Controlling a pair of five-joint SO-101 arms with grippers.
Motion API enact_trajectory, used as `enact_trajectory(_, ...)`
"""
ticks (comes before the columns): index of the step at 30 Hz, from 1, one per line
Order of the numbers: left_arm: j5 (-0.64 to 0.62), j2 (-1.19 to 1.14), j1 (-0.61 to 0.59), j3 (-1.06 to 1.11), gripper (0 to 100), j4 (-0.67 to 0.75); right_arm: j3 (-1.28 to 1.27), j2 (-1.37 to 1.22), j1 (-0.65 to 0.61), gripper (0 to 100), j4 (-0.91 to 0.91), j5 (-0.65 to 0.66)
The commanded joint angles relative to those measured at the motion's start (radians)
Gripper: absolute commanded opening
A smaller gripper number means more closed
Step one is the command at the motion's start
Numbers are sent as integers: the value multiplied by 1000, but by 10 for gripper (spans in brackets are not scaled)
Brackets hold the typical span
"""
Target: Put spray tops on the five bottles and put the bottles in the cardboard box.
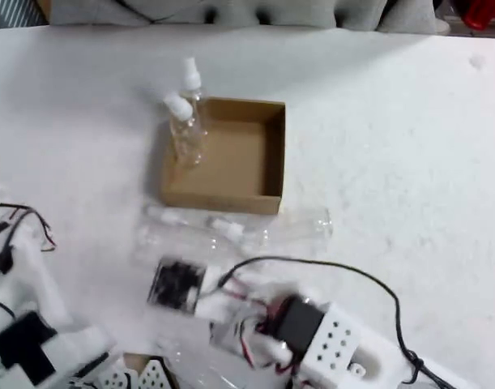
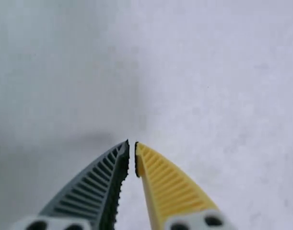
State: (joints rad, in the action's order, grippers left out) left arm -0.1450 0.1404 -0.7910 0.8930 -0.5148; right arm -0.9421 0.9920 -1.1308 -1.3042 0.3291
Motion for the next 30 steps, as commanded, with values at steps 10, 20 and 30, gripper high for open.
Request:
enact_trajectory(10,-52,-101,-45,-129,22,20,-180,4,-432,273,257,-92)
enact_trajectory(20,-52,-101,-45,-127,22,18,-229,-99,-446,276,403,-296)
enact_trajectory(30,-52,-101,-47,-126,22,18,-213,-311,-433,276,509,-385)
